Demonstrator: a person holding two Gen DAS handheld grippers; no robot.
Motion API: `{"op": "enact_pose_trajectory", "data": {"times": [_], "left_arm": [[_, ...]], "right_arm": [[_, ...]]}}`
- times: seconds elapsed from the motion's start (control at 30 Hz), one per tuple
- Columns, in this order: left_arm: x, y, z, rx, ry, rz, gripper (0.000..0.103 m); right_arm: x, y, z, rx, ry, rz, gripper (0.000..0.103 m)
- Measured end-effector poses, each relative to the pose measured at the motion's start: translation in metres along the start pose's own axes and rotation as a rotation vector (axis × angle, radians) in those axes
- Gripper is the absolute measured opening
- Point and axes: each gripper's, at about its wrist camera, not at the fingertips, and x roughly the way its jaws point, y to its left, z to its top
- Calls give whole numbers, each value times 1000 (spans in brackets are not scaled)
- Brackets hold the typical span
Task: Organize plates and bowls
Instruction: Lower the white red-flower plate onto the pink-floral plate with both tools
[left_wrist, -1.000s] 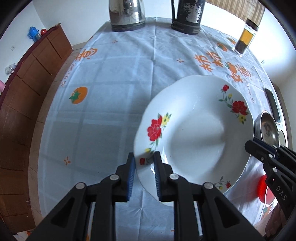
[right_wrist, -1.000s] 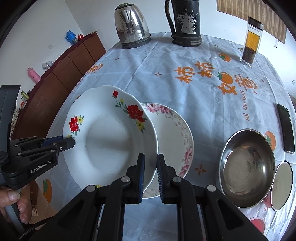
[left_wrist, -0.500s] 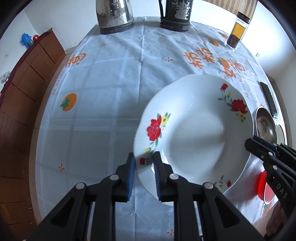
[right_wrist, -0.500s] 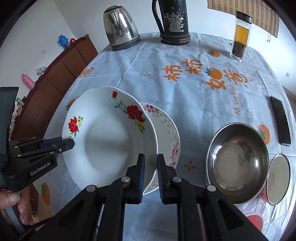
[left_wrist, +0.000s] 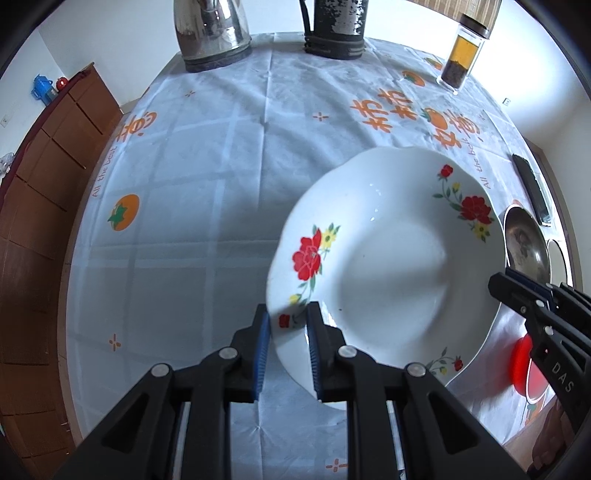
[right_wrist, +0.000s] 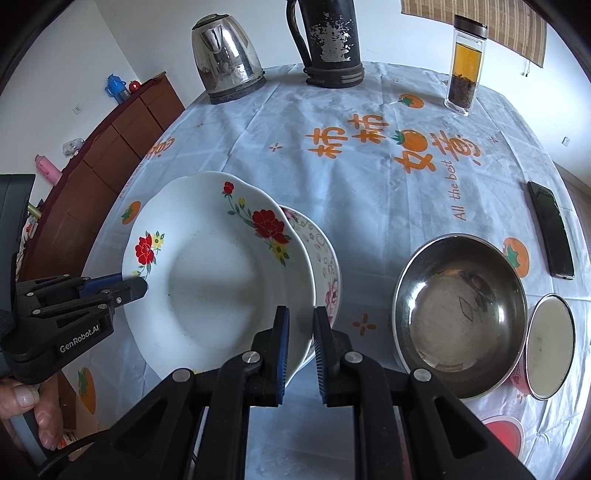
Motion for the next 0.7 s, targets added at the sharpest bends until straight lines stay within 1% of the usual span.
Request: {"op": "enact_pose_trajectory", "data": {"times": [0.7], "left_arm": [[10,-5,10,15,21,-3,17]], "right_arm": [[10,-9,10,11,8,-12,14]]}}
